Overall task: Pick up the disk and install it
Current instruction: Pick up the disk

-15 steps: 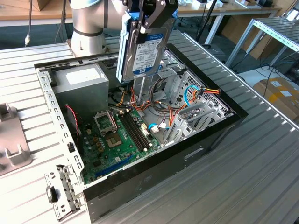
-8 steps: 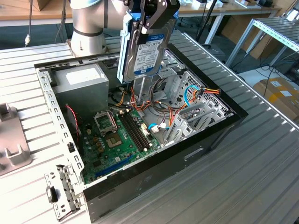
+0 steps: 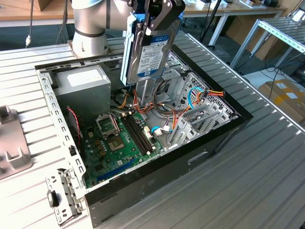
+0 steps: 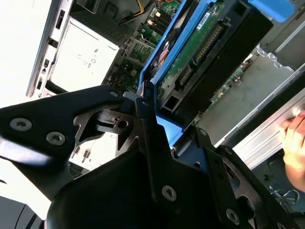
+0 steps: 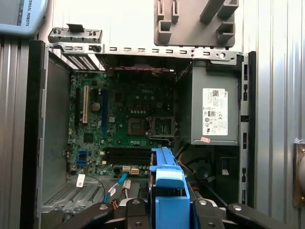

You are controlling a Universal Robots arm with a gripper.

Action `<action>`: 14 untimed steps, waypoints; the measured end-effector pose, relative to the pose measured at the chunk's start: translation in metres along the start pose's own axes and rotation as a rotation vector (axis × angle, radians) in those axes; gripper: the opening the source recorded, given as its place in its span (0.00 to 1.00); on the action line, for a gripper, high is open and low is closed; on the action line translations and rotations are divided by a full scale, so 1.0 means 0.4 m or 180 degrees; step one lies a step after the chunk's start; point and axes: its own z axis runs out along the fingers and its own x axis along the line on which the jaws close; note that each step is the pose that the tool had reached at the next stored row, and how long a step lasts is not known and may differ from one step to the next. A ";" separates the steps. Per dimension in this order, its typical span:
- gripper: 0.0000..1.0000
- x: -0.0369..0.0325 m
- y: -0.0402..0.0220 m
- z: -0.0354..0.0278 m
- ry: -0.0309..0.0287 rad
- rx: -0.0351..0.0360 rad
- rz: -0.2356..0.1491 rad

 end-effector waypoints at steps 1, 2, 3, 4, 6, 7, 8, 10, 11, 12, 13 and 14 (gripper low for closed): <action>0.37 0.001 -0.001 0.000 0.0000 0.0000 0.0000; 0.37 0.002 -0.001 0.000 0.0000 0.0000 0.0000; 0.37 0.004 -0.001 0.000 0.0000 0.0000 0.0000; 0.37 0.006 -0.002 0.000 0.0000 0.0000 0.0000; 0.37 0.010 -0.002 0.000 0.0000 0.0000 0.0000; 0.37 0.011 -0.003 0.000 0.0000 0.0000 0.0000; 0.37 0.013 -0.003 0.000 0.0000 0.0000 0.0000; 0.37 0.016 -0.003 -0.001 0.0000 0.0000 0.0000; 0.37 0.019 -0.003 -0.001 0.0000 0.0000 0.0000; 0.37 0.020 -0.004 -0.001 0.0000 0.0000 0.0000; 0.37 0.023 -0.004 -0.001 0.0000 0.0000 0.0000; 0.37 0.026 -0.004 -0.001 0.0000 0.0000 0.0000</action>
